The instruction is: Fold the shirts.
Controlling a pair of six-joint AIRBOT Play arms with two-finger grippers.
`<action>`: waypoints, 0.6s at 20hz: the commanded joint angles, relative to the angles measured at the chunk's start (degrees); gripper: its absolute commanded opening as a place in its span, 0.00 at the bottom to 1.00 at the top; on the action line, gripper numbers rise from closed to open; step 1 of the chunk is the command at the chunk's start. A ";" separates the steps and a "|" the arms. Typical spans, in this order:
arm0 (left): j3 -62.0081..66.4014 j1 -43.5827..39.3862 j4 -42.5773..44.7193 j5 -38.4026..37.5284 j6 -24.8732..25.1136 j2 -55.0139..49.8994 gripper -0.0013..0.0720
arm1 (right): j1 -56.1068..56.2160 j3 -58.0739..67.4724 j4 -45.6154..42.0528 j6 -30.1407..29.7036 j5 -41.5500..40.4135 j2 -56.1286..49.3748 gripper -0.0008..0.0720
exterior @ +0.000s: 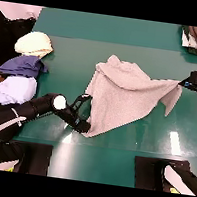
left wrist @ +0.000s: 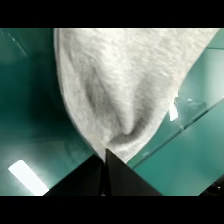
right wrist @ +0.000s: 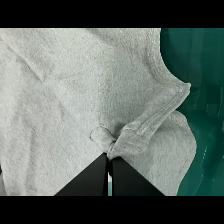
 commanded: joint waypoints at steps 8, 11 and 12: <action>24.79 10.60 22.93 -9.18 -4.66 19.04 0.05 | -0.02 0.09 0.35 -0.42 -4.22 12.04 0.03; 39.71 12.96 31.67 -12.81 -4.59 22.10 0.05 | -0.02 0.11 3.54 -1.46 -9.90 19.19 0.03; 44.78 12.94 34.34 -13.84 -4.57 22.23 0.05 | -0.02 0.50 4.59 -1.88 -12.15 21.31 0.03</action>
